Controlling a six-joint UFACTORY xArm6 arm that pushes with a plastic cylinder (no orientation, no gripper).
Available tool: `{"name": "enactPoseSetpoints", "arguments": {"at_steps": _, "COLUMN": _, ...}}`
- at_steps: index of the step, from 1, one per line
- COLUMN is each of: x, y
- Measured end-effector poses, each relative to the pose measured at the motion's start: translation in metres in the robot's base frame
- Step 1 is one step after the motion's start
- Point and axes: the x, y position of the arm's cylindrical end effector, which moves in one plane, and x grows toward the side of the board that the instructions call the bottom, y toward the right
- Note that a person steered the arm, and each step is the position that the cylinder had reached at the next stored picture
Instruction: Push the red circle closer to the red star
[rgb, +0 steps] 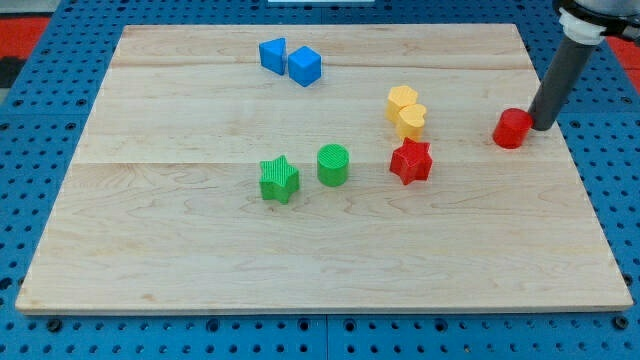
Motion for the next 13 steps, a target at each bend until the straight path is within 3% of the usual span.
{"name": "enactPoseSetpoints", "arguments": {"at_steps": 3, "x": 0.045, "y": -0.025}}
{"name": "enactPoseSetpoints", "arguments": {"at_steps": 5, "x": 0.030, "y": 0.005}}
{"name": "enactPoseSetpoints", "arguments": {"at_steps": 7, "x": 0.030, "y": -0.056}}
{"name": "enactPoseSetpoints", "arguments": {"at_steps": 9, "x": -0.022, "y": -0.052}}
{"name": "enactPoseSetpoints", "arguments": {"at_steps": 10, "x": -0.028, "y": -0.058}}
{"name": "enactPoseSetpoints", "arguments": {"at_steps": 13, "x": 0.020, "y": -0.097}}
